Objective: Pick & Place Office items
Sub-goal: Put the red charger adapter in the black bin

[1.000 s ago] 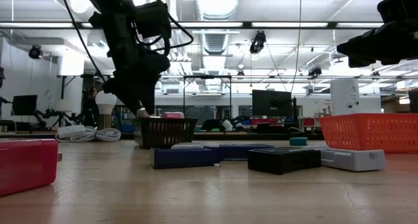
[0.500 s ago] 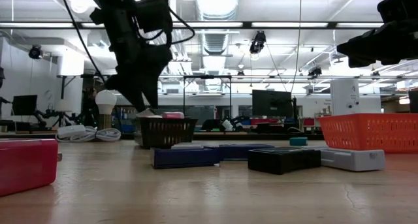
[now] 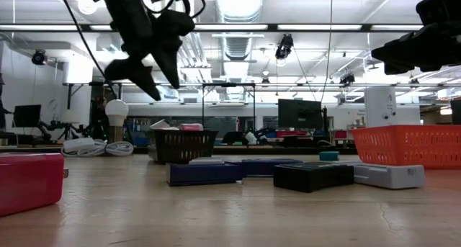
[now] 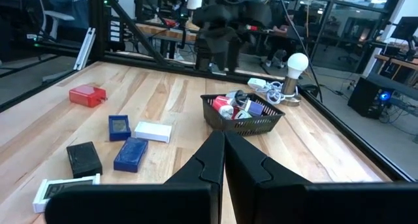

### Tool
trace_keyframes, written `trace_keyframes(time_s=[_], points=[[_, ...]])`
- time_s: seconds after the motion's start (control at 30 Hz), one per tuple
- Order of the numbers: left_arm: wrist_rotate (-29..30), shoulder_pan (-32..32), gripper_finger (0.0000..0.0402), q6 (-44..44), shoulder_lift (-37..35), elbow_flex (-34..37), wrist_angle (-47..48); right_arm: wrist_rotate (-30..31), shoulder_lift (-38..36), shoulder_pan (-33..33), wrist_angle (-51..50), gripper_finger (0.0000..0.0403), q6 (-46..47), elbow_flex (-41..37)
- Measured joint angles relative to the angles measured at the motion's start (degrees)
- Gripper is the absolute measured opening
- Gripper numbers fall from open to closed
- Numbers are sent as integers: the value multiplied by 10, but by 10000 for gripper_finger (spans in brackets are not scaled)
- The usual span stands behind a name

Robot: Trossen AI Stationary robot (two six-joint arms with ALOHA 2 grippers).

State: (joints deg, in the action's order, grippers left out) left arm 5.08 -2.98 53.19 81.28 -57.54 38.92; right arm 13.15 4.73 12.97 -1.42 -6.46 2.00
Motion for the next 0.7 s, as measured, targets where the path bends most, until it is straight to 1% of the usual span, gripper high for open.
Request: trace_keyframes(time_s=[0.1,0.23,0.3,0.5,0.6,0.7], points=[[0,38,242,56,0,1,17,0,0,0,0,9,0,0],[1,105,242,120,1,5,19,0,0,0,0,8,0,0],[13,140,242,144,1,5,16,0,0,0,0,8,0,0],[84,242,242,136,1,5,-23,0,0,0,0,9,0,0],[127,289,241,158,1,5,-59,0,0,0,0,9,0,0],[163,322,241,197,1,5,-91,0,0,0,0,8,0,0]])
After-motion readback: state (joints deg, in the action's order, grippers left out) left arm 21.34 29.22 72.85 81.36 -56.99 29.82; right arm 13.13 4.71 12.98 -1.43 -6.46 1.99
